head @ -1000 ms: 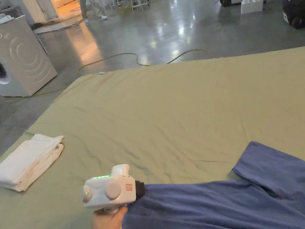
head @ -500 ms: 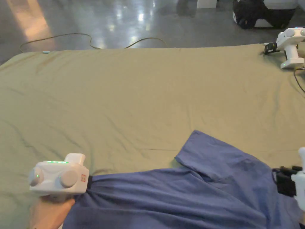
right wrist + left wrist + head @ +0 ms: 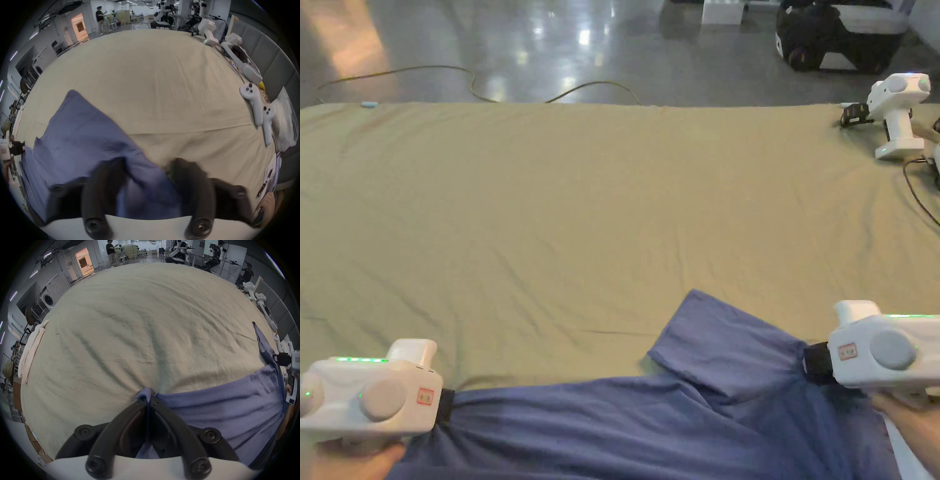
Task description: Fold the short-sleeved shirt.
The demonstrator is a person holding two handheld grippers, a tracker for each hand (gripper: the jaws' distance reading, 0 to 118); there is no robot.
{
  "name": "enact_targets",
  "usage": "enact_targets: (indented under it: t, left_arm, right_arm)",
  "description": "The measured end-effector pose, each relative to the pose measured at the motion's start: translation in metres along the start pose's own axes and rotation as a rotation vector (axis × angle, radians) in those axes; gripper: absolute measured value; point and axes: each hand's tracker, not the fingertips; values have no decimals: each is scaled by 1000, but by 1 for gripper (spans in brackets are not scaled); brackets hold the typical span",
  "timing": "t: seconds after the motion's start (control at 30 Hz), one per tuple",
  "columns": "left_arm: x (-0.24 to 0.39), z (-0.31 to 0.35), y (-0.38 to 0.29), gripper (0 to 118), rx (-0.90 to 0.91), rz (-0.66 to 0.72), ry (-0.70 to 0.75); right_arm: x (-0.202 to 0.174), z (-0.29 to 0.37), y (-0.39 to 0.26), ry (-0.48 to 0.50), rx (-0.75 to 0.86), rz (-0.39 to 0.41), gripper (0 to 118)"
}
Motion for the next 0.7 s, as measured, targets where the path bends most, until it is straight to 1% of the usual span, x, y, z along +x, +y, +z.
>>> enact_targets:
  t: [0.03, 0.07, 0.1, 0.13, 0.17, 0.2, 0.23, 0.27, 0.3, 0.33, 0.4, 0.43, 0.53, 0.67, 0.7]
  left_arm:
    - [0, 3, -1, 4, 6, 18, 1]
    - [-1, 9, -2, 4, 14, 36, -3]
    - [-3, 18, -5, 4, 38, 42, -17]
    - [-7, 32, -11, 4, 119, 67, -64]
    - [-11, 47, -17, 4, 189, 86, -138]
    - [-16, 69, -25, 4, 257, 104, -194]
    - [-20, 93, -32, 4, 331, 110, -182]
    - [-23, 112, -36, 4, 373, 115, -195]
    - [-29, 136, -40, 4, 420, 123, -266]
    - [-33, 159, -43, 4, 462, 132, -302]
    - [-38, 208, -44, 4, 577, 126, -316]
    - [-42, 234, -43, 4, 629, 112, -326]
    - [-48, 299, -40, 4, 755, 118, -376]
    - [-53, 377, -27, 4, 914, 106, -385]
    - [-54, 394, -23, 4, 949, 102, -387]
  right_arm:
    - [-6, 8, 1, 12, -5, 18, 18]
    - [-11, 17, -6, 8, -4, 19, 2]
    - [-12, 27, -8, 8, 0, 19, 2]
    - [-14, 46, -13, 15, 23, 20, 2]
    - [-7, 57, -10, 2, 93, 3, 2]
    - [-5, 82, -11, 39, 154, -9, 2]
    - [-4, 111, -14, 70, 223, -18, 2]
    - [-3, 131, -15, 76, 268, -22, 2]
    - [2, 161, -14, 74, 328, -22, 2]
    - [5, 185, -15, 81, 378, -25, 2]
    - [12, 233, -19, 94, 474, -46, 2]
    - [15, 257, -22, 101, 550, -46, 2]
    - [29, 303, -18, 78, 682, -60, 2]
    - [30, 365, -10, 59, 827, -68, 2]
    - [26, 381, -7, 61, 849, -68, 2]
